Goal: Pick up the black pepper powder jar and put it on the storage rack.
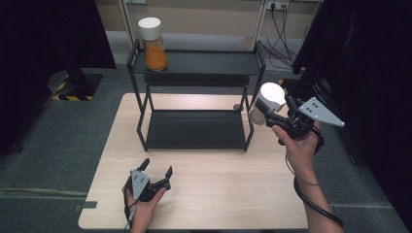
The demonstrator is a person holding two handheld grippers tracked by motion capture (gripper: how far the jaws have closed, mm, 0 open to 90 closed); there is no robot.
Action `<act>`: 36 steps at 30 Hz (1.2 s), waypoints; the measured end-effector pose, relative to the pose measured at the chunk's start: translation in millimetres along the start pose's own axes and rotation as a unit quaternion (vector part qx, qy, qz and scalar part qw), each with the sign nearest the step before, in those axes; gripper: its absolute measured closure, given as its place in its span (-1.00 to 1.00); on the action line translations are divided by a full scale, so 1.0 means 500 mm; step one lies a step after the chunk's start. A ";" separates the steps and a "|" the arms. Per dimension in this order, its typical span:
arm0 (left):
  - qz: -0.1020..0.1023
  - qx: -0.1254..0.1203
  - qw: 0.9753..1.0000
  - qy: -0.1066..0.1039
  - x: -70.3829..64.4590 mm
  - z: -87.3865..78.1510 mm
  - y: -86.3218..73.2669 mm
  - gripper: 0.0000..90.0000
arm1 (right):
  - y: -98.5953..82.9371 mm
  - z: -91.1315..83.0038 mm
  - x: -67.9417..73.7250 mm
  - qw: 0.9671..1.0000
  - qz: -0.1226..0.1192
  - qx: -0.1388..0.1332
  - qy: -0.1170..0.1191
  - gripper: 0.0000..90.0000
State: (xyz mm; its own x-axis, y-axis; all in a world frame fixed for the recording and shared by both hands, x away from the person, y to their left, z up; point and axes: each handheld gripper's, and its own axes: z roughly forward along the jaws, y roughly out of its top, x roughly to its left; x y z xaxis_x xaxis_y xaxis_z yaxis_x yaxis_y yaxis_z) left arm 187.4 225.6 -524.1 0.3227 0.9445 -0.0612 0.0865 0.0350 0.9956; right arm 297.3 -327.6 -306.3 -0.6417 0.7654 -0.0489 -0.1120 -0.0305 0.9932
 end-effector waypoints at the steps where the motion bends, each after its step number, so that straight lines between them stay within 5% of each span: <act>1: 0.000 0.000 1.000 0.000 0.000 0.000 0.000 -0.78 | 0.002 0.002 0.000 1.000 0.000 -0.002 -0.001 -0.31; 36: -0.002 0.001 1.000 0.001 0.001 0.000 0.001 -0.77 | 0.088 0.099 -0.003 1.000 -0.001 -0.015 -0.008 -0.31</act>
State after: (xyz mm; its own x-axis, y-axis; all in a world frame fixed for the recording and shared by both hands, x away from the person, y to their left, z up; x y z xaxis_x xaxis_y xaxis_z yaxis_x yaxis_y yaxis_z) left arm 187.7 225.8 -523.8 0.3212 0.9447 -0.0657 0.0897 0.0388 0.9952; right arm 331.1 -298.3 -257.1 -0.6291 0.7758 -0.0484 -0.1357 -0.0483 0.9896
